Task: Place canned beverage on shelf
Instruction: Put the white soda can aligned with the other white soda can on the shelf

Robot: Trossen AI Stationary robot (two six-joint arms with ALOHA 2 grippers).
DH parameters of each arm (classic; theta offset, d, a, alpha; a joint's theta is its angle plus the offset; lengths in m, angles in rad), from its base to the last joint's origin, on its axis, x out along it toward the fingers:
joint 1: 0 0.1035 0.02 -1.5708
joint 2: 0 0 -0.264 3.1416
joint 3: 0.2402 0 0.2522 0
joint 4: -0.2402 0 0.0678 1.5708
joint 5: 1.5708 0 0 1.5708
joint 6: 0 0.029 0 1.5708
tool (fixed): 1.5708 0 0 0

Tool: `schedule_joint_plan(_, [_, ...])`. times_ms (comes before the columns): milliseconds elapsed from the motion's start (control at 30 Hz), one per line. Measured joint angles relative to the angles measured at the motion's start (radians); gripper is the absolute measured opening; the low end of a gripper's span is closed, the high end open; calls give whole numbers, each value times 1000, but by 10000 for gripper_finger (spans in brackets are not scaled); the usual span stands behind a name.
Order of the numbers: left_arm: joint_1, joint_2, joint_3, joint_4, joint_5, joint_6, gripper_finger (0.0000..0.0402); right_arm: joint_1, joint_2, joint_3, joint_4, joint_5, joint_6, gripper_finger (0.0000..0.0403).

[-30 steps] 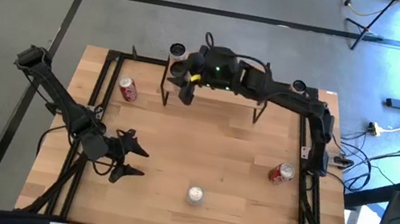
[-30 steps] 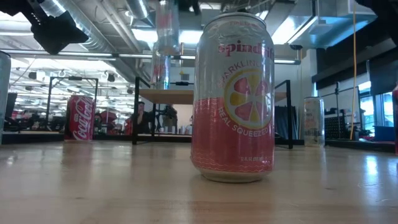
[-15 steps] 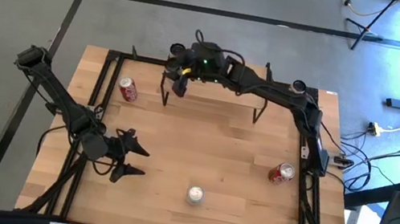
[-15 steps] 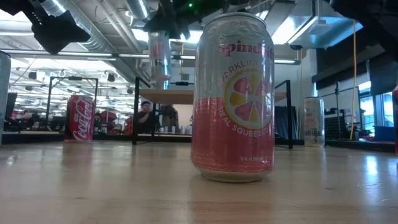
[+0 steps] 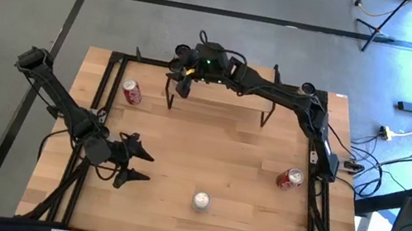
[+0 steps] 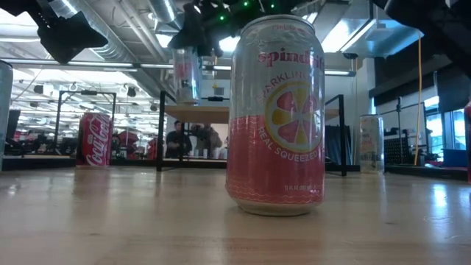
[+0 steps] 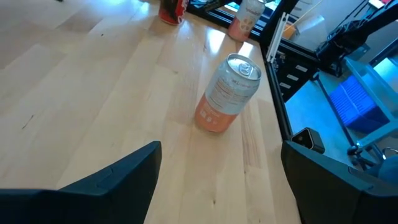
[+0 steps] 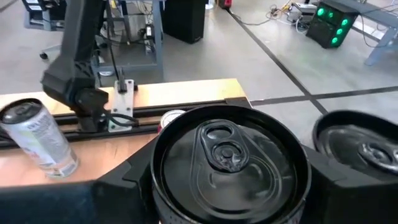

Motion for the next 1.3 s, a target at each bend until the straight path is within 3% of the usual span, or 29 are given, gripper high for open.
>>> schedule_joint_plan(400, [0, 0, 0, 10, 7, -1, 318, -13, 24, 1, 30, 2, 24, 229])
schedule_joint_plan(800, [0, 0, 0, 37, 14, 0, 318, -13, 26, 1, 8, 85, -9, 302])
schedule_joint_plan(1300, [0, 0, 0, 52, 14, 0, 318, 8, 6, 88, -80, 98, -13, 300])
